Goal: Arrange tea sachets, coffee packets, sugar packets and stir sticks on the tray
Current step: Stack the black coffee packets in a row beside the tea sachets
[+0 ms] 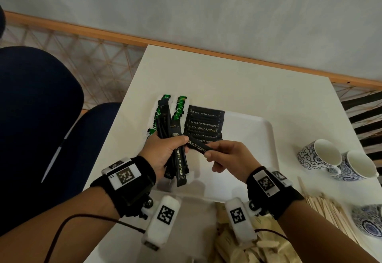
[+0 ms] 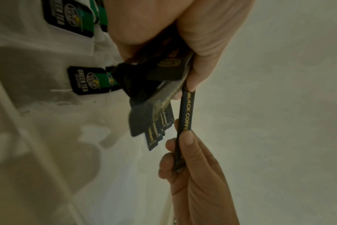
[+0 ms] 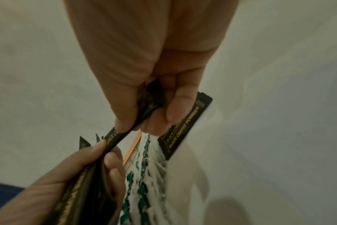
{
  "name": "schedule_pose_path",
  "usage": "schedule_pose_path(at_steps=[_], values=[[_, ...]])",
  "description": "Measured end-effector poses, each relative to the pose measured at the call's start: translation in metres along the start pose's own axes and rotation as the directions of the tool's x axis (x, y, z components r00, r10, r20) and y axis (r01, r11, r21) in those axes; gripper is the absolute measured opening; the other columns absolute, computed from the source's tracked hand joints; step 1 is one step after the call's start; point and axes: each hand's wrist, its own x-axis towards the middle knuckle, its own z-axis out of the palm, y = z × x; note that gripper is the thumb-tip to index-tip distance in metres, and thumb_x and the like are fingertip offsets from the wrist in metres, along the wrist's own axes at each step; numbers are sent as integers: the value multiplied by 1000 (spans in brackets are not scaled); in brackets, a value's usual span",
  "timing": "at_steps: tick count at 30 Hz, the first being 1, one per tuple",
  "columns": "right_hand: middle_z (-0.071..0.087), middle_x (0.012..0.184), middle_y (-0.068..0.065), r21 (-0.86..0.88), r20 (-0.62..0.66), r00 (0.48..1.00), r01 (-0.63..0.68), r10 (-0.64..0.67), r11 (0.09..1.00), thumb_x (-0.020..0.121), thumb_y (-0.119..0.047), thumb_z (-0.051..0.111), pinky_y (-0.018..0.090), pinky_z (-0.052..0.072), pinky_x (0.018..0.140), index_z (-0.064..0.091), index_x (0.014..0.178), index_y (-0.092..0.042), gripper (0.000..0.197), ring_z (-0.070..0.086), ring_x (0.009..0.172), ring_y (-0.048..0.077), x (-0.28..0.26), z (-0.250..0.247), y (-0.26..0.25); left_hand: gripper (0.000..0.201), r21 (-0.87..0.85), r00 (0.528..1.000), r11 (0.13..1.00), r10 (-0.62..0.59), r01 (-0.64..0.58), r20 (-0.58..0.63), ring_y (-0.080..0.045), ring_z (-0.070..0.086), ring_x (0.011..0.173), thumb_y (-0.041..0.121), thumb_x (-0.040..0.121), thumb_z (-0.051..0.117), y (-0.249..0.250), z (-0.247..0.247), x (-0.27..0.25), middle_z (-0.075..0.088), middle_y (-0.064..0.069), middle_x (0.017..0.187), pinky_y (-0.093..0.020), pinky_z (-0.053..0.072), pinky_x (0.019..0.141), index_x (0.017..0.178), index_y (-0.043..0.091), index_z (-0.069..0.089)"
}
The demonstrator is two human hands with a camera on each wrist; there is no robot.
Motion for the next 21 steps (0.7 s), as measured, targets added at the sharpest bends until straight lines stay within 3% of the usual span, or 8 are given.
schedule_pose_path(at_steps=[5,9,12,17,21], values=[[67,75,-5,-173,-76,995,46,-60,984,90,-15,63,23,48,69,71,88,-28,15,62,70,10,8,-9,7,11,21,999,999,-33,33,24,-20,66,66,2,83,69,-2,-3,0,68,-6,73,-31,54,64,88,10,65],[57,82,-14,-545,-97,984,71,-147,836,91,-19,61,21,43,76,73,99,-25,16,55,77,4,16,-17,17,9,6,997,997,-72,72,32,-20,64,67,5,86,64,4,-11,4,64,-12,77,-30,55,59,95,6,62],[61,94,-12,-619,-101,986,44,-135,784,88,-21,63,24,45,90,74,99,-26,16,57,94,9,21,-13,20,4,14,997,997,-70,70,15,-22,63,67,6,88,61,9,-14,7,64,-15,80,-30,54,58,91,5,62],[67,97,-11,-734,-69,978,83,-197,674,87,-28,63,26,46,86,74,98,-31,16,59,93,9,32,-3,19,7,6,997,998,-70,70,-12,-22,64,65,6,87,62,11,-17,10,66,-15,82,-28,54,53,94,6,63],[65,91,-6,-787,-62,958,127,-282,604,85,-29,65,29,46,82,75,95,-30,14,57,89,14,39,-2,21,13,-12,997,998,-63,63,-48,-23,62,71,6,84,67,8,-18,14,65,-10,82,-31,52,62,97,8,64]])
